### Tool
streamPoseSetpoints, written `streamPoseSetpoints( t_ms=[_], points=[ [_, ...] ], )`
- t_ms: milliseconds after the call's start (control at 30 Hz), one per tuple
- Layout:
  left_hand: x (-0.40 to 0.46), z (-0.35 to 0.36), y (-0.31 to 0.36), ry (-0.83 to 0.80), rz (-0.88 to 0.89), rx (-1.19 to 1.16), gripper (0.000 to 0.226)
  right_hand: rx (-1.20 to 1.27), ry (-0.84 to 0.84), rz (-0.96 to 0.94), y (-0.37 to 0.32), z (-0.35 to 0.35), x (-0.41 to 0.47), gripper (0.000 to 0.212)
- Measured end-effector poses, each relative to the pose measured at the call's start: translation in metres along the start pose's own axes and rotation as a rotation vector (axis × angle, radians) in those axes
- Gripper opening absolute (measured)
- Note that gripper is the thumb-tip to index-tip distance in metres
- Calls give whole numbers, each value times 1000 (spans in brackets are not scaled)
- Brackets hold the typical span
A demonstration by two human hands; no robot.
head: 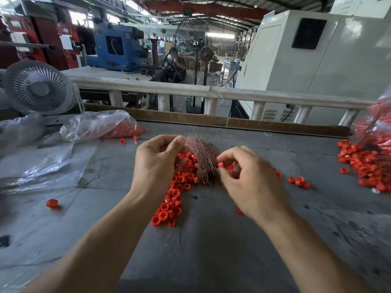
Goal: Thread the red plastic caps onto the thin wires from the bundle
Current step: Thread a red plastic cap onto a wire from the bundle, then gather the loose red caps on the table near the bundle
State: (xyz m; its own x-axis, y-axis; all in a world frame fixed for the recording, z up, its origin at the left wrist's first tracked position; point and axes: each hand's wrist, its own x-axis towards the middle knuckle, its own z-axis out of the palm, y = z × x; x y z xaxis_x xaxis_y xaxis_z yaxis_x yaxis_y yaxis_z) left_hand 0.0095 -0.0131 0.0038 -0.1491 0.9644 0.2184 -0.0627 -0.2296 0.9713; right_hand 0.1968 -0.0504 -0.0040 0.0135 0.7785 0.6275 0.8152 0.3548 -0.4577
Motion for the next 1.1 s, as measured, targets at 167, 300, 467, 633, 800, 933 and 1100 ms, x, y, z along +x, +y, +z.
streamPoseSetpoints(
  t_ms=[167, 300, 467, 633, 800, 933, 1100],
  points=[
    [0, 2, -1, -15, 21, 84, 12, -191, 171, 329, 36, -21, 15, 9],
    [-2, 4, 0, -65, 28, 109, 15, -361, 134, 621, 74, -45, 19, 11],
    [-4, 4, 1, -97, 20, 131, 14, -471, -24, 805, 97, -53, 17, 22],
    [-2, 2, 4, -87, -25, 107, 14, -571, -89, 825, 99, -50, 18, 25],
    [0, -1, 6, -78, -5, 143, 14, -331, 3, 520, 70, -37, 18, 23],
    [2, -2, 5, -55, 2, 187, 15, -22, -233, 207, 21, -11, 7, 9],
    [2, -2, 5, -60, 27, 224, 15, 72, -492, -79, -10, 11, -7, 16]
  ],
)
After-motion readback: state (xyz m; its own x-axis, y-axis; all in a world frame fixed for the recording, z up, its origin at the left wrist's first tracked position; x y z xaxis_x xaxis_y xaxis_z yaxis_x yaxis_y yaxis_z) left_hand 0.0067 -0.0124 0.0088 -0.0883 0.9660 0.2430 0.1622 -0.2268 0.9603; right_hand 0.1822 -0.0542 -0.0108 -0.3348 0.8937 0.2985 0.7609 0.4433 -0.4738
